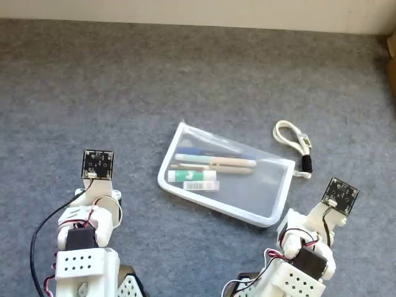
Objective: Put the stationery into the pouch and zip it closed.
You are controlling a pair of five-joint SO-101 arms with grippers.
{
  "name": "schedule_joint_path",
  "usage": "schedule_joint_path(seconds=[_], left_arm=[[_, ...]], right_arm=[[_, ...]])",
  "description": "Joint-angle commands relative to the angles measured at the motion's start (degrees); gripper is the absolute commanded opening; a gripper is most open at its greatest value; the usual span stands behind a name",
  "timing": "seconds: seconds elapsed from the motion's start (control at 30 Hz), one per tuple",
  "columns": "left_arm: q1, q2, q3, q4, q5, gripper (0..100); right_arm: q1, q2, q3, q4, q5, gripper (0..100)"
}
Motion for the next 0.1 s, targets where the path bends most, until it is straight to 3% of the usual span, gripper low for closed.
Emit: schedule_joint_path(seconds=[0.0, 0.07], left_arm=[[-0.8, -1.1, 1.5, 0.4, 0.4, 1], [-0.8, -1.1, 1.5, 0.4, 0.4, 1]], right_arm=[[0.7, -0.7, 7.8, 0.5, -0.4, 0.5], [0.7, -0.7, 7.8, 0.5, -0.4, 0.5]])
